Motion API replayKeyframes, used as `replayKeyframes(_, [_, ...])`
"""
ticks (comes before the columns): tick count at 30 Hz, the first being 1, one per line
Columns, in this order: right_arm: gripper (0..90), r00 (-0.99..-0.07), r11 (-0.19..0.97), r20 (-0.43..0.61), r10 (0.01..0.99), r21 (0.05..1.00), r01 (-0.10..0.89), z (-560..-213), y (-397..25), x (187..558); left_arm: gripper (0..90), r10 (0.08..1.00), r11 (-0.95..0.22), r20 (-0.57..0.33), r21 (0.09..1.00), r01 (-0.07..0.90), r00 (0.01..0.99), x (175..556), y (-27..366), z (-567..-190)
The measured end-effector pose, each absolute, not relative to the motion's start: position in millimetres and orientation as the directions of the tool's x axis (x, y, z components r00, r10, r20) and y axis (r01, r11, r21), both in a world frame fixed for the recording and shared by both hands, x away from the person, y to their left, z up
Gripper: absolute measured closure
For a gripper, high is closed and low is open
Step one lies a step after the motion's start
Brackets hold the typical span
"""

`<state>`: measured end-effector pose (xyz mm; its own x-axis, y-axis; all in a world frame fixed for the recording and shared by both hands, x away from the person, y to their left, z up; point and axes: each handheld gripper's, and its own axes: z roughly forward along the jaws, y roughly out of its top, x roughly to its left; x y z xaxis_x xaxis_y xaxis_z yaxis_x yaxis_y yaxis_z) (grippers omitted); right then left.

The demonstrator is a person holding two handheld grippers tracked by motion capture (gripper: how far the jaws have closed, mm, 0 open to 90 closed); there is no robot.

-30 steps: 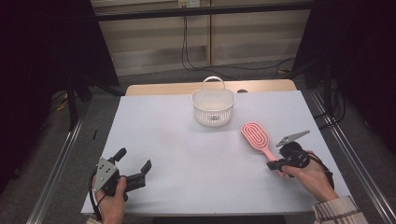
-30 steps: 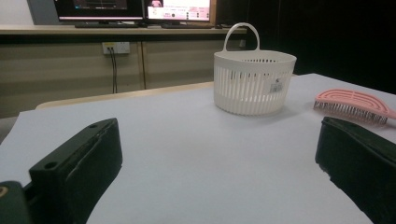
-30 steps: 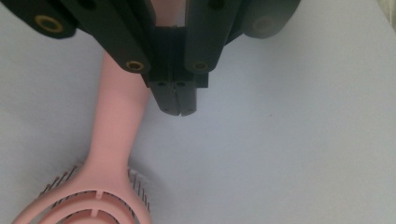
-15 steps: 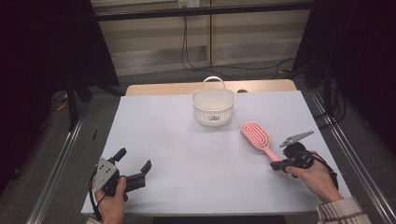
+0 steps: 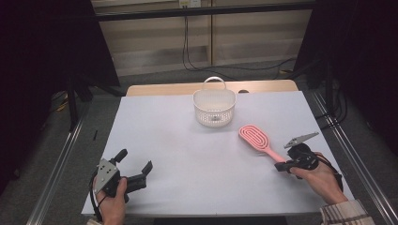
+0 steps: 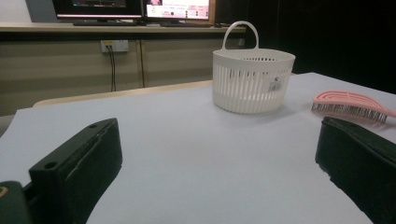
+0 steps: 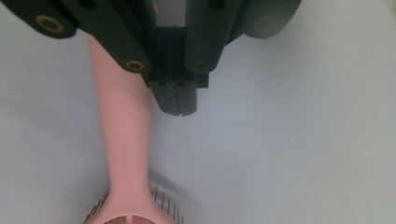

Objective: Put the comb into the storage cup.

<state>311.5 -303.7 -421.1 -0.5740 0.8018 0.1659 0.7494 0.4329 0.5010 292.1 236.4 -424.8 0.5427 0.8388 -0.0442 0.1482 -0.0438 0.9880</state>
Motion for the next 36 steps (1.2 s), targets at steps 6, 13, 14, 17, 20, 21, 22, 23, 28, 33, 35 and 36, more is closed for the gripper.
replayKeyframes(6, [90.0,-0.589,0.439,0.165,0.791,0.517,0.735,-419.8,-301.3,311.6,0.7,0.84,-0.048,-0.04,0.988,0.147,0.541,292.4,236.9,-424.7])
replayKeyframes(13, [90.0,-0.599,0.429,0.159,0.785,0.558,0.71,-415.5,-298.3,311.9,0.7,0.837,-0.049,-0.039,0.988,0.146,0.546,292.2,236.0,-424.8])
replayKeyframes(14, [90.0,-0.6,0.426,0.162,0.783,0.563,0.708,-414.0,-297.3,311.7,0.7,0.84,-0.049,-0.038,0.988,0.146,0.542,292.4,236.1,-425.0])
replayKeyframes(17, [90.0,-0.614,0.428,0.152,0.775,0.588,0.686,-411.2,-295.6,311.9,0.7,0.84,-0.048,-0.038,0.988,0.145,0.542,292.6,236.9,-424.7])
replayKeyframes(20, [88.4,-0.623,0.417,0.149,0.768,0.623,0.662,-409.1,-294.4,312.0,0.7,0.84,-0.053,-0.034,0.988,0.144,0.541,292.3,237.6,-424.4])
replayKeyframes(21, [86.5,-0.623,0.411,0.144,0.769,0.636,0.654,-408.1,-294.5,312.0,0.7,0.84,-0.051,-0.036,0.988,0.145,0.542,292.3,237.4,-424.4])
replayKeyframes(22, [81.3,-0.621,0.391,0.157,0.768,0.653,0.648,-406.2,-295.2,311.8,0.7,0.837,-0.054,-0.036,0.988,0.147,0.546,292.3,237.9,-424.2])
replayKeyframes(23, [81.3,-0.621,0.391,0.157,0.768,0.653,0.648,-406.2,-295.2,311.8,0.7,0.838,-0.049,-0.04,0.988,0.148,0.545,292.1,237.8,-424.1])
replayKeyframes(28, [64.4,-0.615,0.357,0.16,0.772,0.692,0.628,-401.7,-297.2,311.3,0.7,0.845,-0.039,-0.044,0.989,0.145,0.533,292.9,240.3,-423.7])
replayKeyframes(33, [30.3,-0.607,0.345,0.136,0.783,0.717,0.606,-397.5,-296.6,313.2,0.7,0.841,-0.026,-0.057,0.989,0.146,0.538,292.2,240.8,-423.2])
replayKeyframes(35, [24.2,-0.603,0.338,0.137,0.786,0.721,0.605,-396.9,-295.9,313.3,0.7,0.84,-0.031,-0.053,0.989,0.145,0.54,291.8,241.2,-422.7])
replayKeyframes(36, [10.5,-0.604,0.333,0.135,0.786,0.73,0.597,-396.1,-295.1,313.8,0.7,0.839,-0.031,-0.052,0.989,0.142,0.542,291.6,241.0,-422.4])
